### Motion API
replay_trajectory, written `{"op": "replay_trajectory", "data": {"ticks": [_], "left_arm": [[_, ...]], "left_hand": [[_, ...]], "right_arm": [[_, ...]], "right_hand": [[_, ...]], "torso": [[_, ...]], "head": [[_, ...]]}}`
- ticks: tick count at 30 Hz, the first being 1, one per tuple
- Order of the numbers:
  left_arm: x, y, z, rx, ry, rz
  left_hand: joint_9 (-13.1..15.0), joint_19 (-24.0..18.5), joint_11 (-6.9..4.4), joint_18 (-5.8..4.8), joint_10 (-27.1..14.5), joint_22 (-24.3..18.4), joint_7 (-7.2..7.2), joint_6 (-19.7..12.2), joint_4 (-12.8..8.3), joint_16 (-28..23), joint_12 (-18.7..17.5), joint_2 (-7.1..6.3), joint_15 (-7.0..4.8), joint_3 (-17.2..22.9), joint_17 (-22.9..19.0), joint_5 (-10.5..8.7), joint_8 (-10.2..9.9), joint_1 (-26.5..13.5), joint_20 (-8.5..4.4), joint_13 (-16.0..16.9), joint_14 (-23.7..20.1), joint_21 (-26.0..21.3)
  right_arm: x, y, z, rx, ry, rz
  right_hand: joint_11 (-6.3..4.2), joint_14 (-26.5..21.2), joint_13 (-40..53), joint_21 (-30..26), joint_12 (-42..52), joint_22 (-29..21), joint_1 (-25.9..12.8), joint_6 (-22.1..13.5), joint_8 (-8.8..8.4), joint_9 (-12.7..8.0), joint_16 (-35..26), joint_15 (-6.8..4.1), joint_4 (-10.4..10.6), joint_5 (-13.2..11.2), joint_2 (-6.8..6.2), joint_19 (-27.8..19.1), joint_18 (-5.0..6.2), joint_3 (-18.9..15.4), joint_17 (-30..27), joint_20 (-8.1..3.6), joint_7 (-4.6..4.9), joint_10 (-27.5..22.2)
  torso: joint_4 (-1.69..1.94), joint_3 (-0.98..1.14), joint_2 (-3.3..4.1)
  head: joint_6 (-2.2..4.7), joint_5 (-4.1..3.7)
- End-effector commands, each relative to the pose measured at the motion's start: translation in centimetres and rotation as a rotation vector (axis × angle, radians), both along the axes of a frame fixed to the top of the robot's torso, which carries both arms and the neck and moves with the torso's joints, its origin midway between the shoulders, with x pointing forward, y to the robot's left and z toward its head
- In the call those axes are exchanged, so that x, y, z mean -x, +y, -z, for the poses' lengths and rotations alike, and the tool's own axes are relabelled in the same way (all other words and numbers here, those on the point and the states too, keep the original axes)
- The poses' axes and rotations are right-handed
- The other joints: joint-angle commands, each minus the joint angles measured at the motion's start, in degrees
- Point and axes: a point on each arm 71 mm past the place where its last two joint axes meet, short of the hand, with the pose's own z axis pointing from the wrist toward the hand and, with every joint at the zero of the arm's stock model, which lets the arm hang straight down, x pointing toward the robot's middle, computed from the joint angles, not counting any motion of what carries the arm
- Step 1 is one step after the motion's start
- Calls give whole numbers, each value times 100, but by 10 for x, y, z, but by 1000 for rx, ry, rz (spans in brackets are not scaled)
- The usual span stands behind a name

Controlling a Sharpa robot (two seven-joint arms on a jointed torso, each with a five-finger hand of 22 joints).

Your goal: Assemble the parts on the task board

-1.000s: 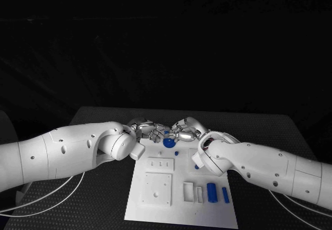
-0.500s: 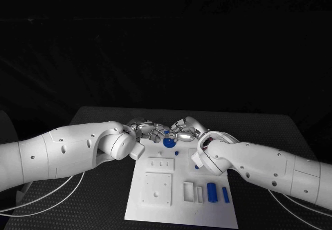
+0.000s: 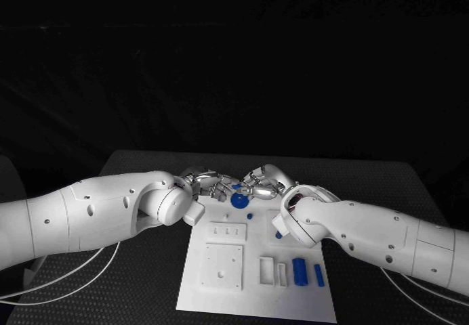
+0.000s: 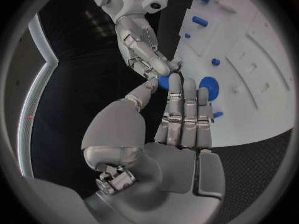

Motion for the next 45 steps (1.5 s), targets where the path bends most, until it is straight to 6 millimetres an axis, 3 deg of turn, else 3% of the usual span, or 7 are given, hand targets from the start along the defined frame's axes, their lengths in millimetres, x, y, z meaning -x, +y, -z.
{"op": "replay_trajectory", "data": {"ticks": [1,10,17,35,40,41,45], "left_arm": [[1,-5,-1,15,8,31],[2,-5,-1,15,12,35],[2,-6,-1,24,18,42],[3,-6,0,62,47,39],[3,-6,1,58,54,38],[3,-6,1,58,56,39],[3,-6,1,51,63,41]], "left_hand": [[368,34,-6,-43,26,131,-377,398,-36,-38,-32,75,17,5,8,37,19,-1,-54,7,39,37],[378,33,-7,-43,31,131,-377,400,-68,-40,-37,81,17,22,14,68,14,-26,-53,12,41,44],[385,34,-8,-43,37,130,-377,405,-77,-38,-37,83,16,26,18,77,14,-49,-52,16,45,48],[417,9,11,-43,0,124,-354,357,-19,-81,-80,4,36,13,23,65,-34,-345,-39,28,11,49],[421,-33,40,-43,-66,121,-315,285,57,-128,-123,-125,62,-18,14,9,-87,-544,-27,26,-46,30],[410,-73,68,-43,-131,114,-276,207,99,-165,-157,-260,87,-49,3,-30,-134,-650,-12,17,-102,6],[412,-160,119,-43,-252,107,-220,89,257,-229,-205,-527,139,-44,-11,-72,-204,-881,30,17,-202,-59]], "right_arm": [[0,0,-2,-6,-26,-2],[0,3,-2,-15,-29,-32],[0,3,-2,6,-38,-46],[-1,1,-3,9,-72,-66],[-1,0,-2,0,-61,-68],[-1,0,-2,-2,-59,-67],[-1,-1,-2,-5,-53,-65]], "right_hand": [[1,27,7,11,-9,8,-34,39,22,6,26,-4,4,-11,-26,37,80,34,7,-3,-12,25],[4,14,6,4,-25,13,-28,23,20,13,18,-1,-7,-11,-38,25,80,79,14,-5,-9,17],[-8,30,18,12,-26,32,101,38,44,39,27,-10,-104,-11,36,40,80,215,37,-15,-15,43],[-117,214,239,119,171,95,39,146,231,315,230,-117,-166,-12,193,281,80,216,295,-95,-91,226],[-125,224,267,125,191,99,29,145,246,353,244,-126,-171,-12,197,298,80,213,323,-102,-97,234],[-128,225,277,127,197,101,27,143,251,367,248,-129,-174,-12,197,304,80,213,333,-104,-98,234],[-131,228,289,128,203,103,25,142,258,385,253,-133,-179,-12,198,308,80,214,346,-107,-100,236]], "torso": [[-2,0,2],[-1,-1,3],[-2,-2,2],[2,-3,2],[-1,-1,3],[0,-1,2],[2,0,2]], "head": [[5,-6],[18,-14],[18,-22],[13,-39],[13,-39],[7,-40],[0,-42]]}}
